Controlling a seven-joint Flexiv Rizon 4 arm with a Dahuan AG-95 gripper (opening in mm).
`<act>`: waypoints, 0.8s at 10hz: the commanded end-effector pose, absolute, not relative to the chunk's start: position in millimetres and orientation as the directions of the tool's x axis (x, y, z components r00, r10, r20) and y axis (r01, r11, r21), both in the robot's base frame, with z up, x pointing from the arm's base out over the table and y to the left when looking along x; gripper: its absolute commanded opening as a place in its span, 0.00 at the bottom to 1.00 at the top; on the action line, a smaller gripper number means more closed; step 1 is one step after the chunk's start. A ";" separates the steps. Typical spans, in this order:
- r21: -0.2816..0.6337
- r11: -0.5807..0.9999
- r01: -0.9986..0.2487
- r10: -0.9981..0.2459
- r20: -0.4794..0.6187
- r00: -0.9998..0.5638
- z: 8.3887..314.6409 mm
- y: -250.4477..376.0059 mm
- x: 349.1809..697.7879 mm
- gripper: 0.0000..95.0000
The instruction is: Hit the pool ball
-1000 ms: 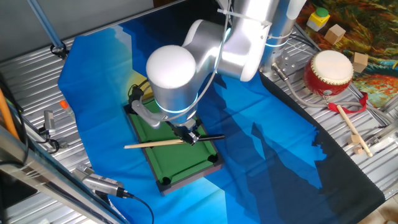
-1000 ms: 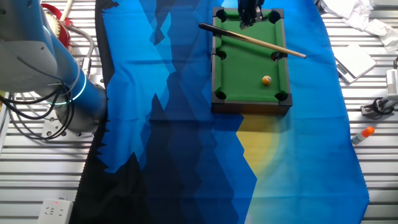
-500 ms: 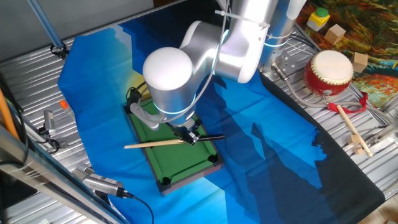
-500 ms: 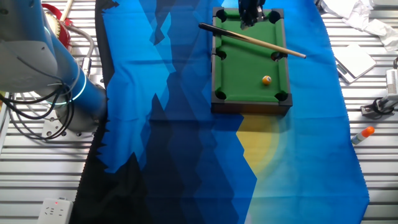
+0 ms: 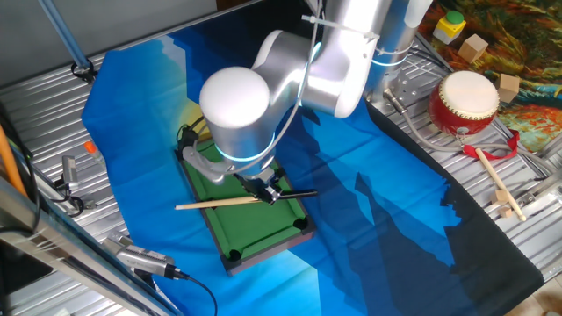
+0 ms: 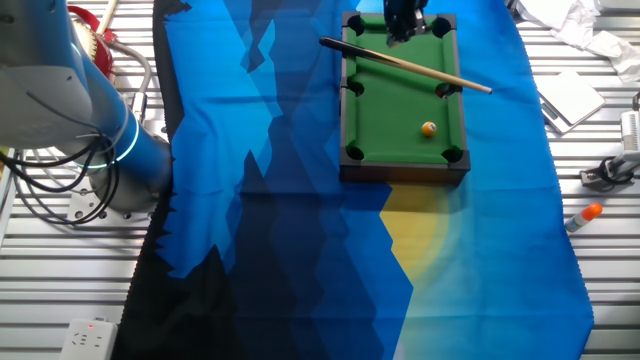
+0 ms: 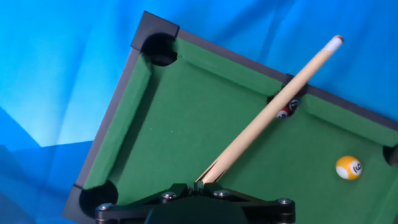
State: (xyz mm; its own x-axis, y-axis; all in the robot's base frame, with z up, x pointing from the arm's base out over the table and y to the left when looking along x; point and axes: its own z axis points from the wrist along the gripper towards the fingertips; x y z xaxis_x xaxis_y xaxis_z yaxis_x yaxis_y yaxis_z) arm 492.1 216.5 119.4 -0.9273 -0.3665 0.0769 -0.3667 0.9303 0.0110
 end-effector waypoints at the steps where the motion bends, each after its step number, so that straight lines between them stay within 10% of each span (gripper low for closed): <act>1: 0.024 0.966 -0.258 -0.259 0.081 -0.962 119.2 217.1 492.8 0.00; 8: 0.019 0.973 -0.230 -0.231 0.077 -0.970 120.1 215.6 490.1 0.00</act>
